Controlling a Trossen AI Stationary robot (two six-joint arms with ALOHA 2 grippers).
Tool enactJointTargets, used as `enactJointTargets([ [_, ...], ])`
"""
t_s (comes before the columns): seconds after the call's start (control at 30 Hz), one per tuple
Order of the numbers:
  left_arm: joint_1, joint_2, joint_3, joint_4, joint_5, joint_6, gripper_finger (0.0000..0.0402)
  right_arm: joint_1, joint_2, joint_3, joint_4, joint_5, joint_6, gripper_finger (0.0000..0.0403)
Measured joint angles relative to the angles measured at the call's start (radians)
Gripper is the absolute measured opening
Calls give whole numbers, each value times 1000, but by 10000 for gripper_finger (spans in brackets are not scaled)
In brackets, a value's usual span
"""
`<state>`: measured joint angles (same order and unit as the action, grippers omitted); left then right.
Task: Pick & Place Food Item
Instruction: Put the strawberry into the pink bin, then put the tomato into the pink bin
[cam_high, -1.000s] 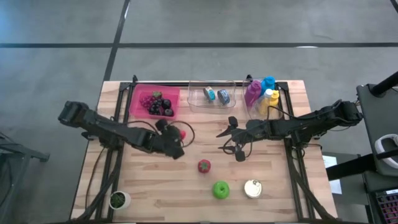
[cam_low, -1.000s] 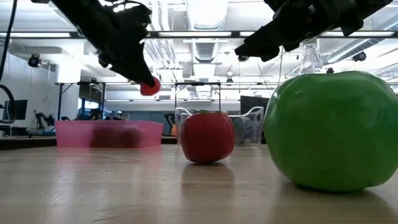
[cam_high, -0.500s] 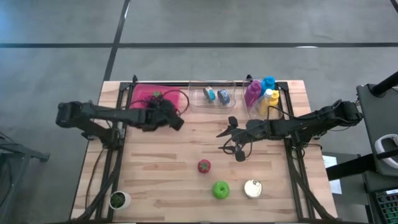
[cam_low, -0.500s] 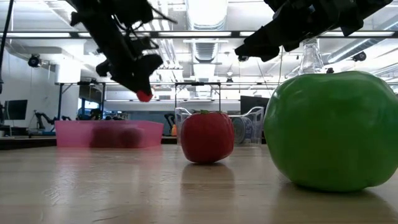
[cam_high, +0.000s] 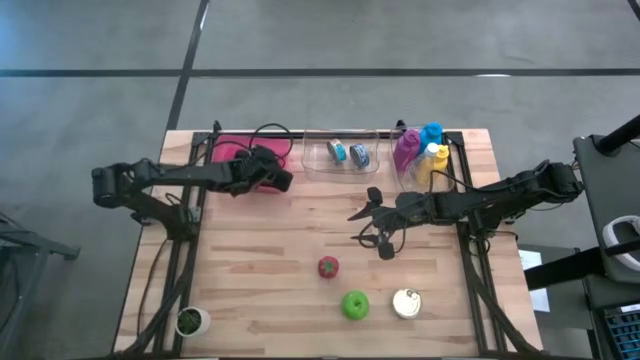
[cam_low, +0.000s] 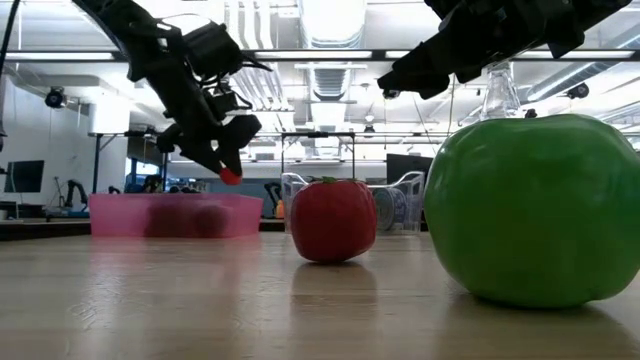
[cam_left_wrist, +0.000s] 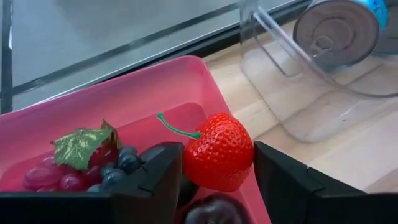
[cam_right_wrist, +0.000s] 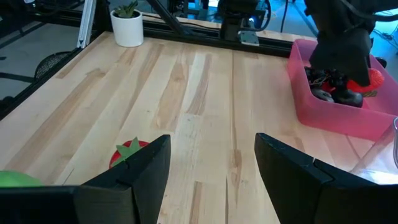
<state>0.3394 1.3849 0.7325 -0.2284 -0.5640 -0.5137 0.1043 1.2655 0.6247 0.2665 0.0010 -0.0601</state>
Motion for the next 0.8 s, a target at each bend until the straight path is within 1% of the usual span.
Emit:
enactJointTargets([
  [0.1, 3, 1, -2, 0, -1, -4, 199, 0, 0, 0, 0, 0, 0, 228],
  [0.17, 3, 0, -3, 1, -6, -7, 212, 0, 0, 0, 0, 0, 0, 228],
  [0.43, 3, 0, -3, 0, -34, -7, 311, 0, 0, 0, 0, 0, 0, 228],
  [0.53, 3, 0, -3, 0, -34, -7, 338, 0, 0, 0, 0, 0, 0, 228],
  [0.67, -9, -26, -3, 0, -35, 27, 359, 0, 0, 0, 0, 0, 0, 228],
  [0.8, -47, -71, -2, -4, -35, 63, 368, 0, 0, 0, 0, 0, 0, 228],
])
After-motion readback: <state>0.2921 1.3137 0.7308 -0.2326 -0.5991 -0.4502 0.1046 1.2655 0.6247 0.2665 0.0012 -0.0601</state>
